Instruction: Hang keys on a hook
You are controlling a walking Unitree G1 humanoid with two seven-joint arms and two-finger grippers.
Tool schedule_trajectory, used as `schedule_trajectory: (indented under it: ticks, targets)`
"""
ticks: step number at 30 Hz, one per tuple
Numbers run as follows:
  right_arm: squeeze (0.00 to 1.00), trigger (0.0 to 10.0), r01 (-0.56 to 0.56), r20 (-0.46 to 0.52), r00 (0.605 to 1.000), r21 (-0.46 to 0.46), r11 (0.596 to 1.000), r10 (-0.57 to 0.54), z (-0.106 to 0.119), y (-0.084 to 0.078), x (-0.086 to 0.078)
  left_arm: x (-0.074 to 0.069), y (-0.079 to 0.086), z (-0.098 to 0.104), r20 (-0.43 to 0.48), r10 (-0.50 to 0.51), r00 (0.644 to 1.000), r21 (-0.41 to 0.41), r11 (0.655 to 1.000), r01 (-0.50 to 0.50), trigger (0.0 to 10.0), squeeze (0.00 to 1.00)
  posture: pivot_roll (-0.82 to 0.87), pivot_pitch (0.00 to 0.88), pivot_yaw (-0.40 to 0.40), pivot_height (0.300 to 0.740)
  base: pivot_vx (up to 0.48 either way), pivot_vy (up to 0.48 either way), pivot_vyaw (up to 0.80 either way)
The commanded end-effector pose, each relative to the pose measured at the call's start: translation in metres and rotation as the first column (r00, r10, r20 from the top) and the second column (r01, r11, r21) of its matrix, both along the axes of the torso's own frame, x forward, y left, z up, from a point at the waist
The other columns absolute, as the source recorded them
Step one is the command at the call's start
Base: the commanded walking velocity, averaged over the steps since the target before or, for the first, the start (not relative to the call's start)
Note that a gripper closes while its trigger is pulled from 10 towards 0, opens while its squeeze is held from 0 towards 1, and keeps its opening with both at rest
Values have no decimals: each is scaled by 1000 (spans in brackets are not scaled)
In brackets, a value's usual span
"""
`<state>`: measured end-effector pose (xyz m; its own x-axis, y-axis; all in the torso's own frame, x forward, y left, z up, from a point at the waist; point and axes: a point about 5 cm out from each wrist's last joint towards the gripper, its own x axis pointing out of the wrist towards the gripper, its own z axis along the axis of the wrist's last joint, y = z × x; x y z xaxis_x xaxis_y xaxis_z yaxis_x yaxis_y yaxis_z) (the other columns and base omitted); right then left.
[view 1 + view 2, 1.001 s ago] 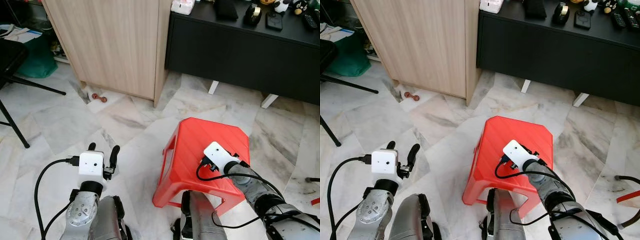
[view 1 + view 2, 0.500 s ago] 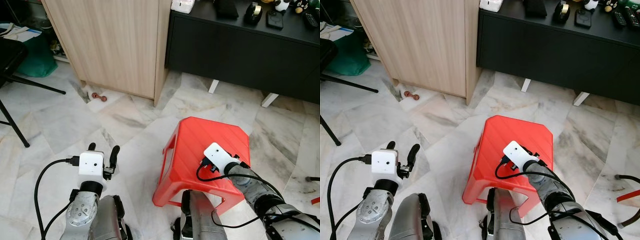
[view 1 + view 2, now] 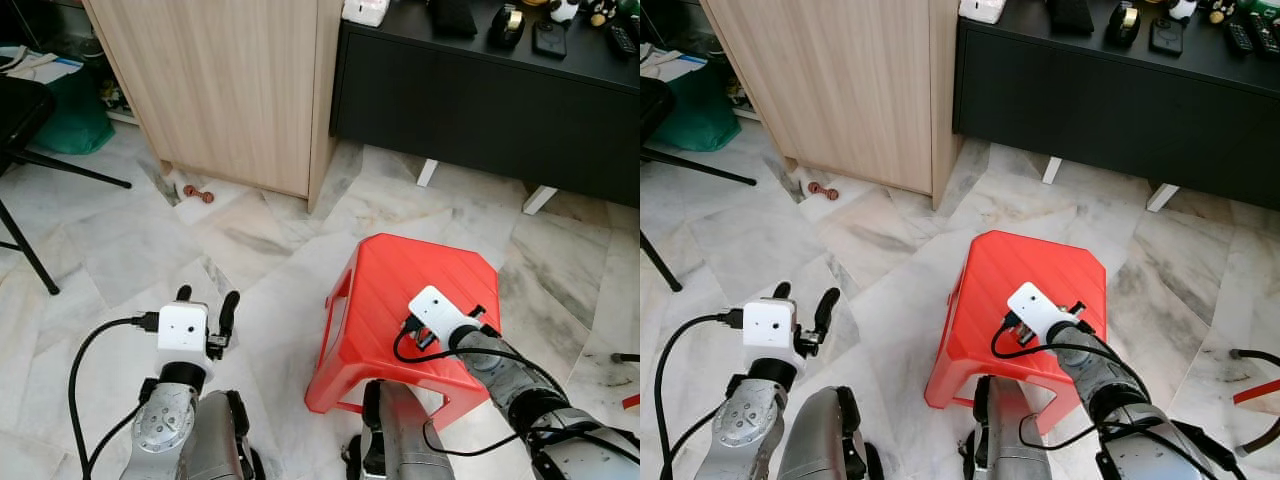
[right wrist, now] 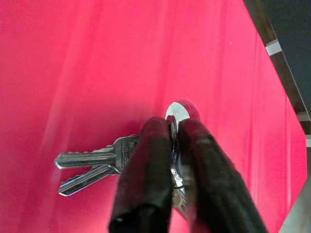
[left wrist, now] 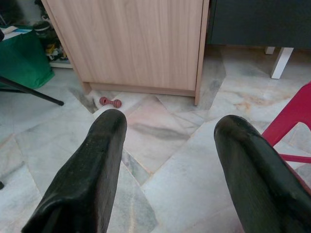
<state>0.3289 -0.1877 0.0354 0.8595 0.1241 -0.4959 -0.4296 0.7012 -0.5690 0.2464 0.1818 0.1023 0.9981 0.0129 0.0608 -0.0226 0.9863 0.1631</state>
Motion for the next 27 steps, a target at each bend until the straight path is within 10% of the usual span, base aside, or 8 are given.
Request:
schedule_trajectory:
  ticks: [1,18,27]
  targets:
    - [0,0,26,-39,999,-10,1000,-26,-8,-7,-6,-2,-1,-3,-17,0,1000,1,1000,0,10000,0,-52,223,-101,596,0,0,0]
    - [0,0,118,1,993,72,990,-119,-1,-11,-1,-1,1,-4,-25,-1,1000,5,1000,1,10000,0,-51,222,-95,596,0,0,0]
    - [0,0,404,193,827,450,796,-529,43,-48,16,0,3,-5,-27,0,1000,11,1000,1,10000,0,-61,215,-88,596,0,0,0]
